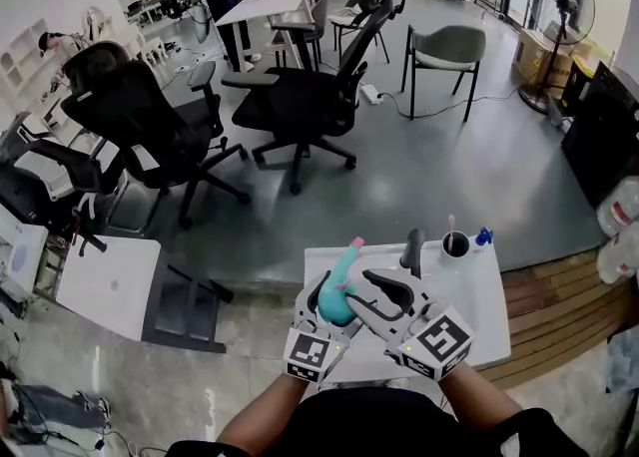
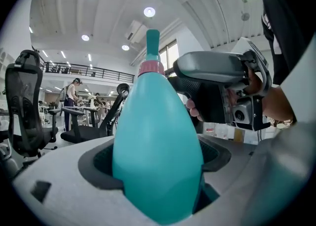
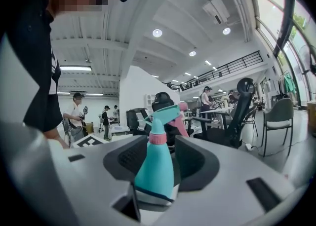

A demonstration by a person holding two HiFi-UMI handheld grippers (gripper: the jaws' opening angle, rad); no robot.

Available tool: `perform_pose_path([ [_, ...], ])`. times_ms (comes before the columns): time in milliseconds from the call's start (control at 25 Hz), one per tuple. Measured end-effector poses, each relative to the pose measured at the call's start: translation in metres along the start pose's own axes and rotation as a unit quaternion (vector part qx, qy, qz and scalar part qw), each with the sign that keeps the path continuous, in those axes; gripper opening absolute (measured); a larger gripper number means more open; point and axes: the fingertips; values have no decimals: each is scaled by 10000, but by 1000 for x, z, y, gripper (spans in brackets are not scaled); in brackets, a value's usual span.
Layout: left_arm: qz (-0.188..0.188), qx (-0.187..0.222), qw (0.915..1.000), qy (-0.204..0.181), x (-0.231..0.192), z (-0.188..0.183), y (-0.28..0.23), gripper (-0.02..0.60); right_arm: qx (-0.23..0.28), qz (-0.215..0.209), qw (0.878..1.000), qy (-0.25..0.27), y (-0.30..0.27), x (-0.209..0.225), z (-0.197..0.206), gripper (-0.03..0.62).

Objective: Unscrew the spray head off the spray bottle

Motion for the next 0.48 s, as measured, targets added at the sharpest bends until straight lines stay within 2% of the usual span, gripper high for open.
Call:
perform_pose_path([
  [160,118,73,9999,19,10,-3,0,437,29,-137,9996,-260,-7,-9,-5,183],
  [240,154,58,9998,-129,10,-5,-2,437,18,-134,9994,-325,-11,-11,-6,186],
  [400,166,98,9992,-360,9,-13,-3,437,67,27,9998,-194,-18,-10,-12,187],
  [480,167,141,9989,-407,10,-15,-4,437,121,89,9998,-94,-18,-8,-16,158],
])
Point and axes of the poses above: the fingertips, and each gripper's own axes: y backward along the fingers, x to its right, z out of its underside, and after that the axes turned 2 degrees about x, right-handed
